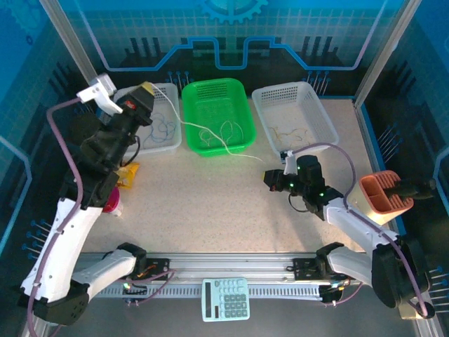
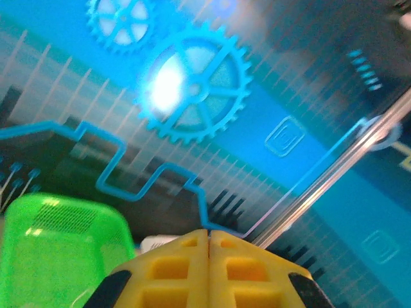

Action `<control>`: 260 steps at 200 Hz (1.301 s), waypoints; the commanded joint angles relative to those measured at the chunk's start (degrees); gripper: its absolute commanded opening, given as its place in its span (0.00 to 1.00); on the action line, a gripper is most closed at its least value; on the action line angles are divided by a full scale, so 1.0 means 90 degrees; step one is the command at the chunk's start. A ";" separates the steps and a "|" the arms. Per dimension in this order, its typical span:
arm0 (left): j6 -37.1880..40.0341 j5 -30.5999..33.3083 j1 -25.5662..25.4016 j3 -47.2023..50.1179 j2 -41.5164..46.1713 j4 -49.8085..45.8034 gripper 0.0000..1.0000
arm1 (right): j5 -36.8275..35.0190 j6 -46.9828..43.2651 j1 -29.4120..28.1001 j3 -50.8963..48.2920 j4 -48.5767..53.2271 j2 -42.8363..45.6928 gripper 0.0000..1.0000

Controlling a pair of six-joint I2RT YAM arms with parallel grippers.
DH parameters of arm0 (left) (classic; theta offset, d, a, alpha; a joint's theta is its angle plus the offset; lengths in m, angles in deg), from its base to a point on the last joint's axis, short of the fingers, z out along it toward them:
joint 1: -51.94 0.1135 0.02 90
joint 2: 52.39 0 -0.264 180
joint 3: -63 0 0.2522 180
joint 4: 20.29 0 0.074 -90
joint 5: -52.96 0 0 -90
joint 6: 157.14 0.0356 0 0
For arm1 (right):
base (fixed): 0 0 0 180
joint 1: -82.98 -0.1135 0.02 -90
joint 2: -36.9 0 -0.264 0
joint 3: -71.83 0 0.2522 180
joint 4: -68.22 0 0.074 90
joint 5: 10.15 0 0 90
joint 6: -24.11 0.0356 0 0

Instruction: Untangle the cables

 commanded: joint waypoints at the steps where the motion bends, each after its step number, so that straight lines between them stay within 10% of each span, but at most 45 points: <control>1: -0.0148 0.0295 0.0294 0.0494 0.0291 -0.0025 0.00 | -0.1174 -0.0196 -0.0079 0.0431 0.1272 0.0258 0.00; 100: -0.0587 -0.0585 0.0923 0.1918 0.0668 -0.0023 0.02 | -0.2744 -0.1378 -0.1051 0.2252 0.2668 0.0203 0.00; 130: -0.0604 -0.0837 0.0934 0.2203 0.0913 -0.0163 0.16 | -0.3290 -0.1772 -0.1592 0.3004 0.3114 -0.0171 0.00; 187: -0.0585 -0.0888 0.1000 0.2582 0.1421 -0.0792 0.72 | -0.4232 -0.2273 -0.2249 0.4100 0.3572 -0.0940 0.00; 260: -0.3885 -0.3021 0.0632 0.3336 0.1088 0.1460 0.85 | -0.4414 -0.2566 -0.2672 0.4715 0.3593 -0.1488 0.00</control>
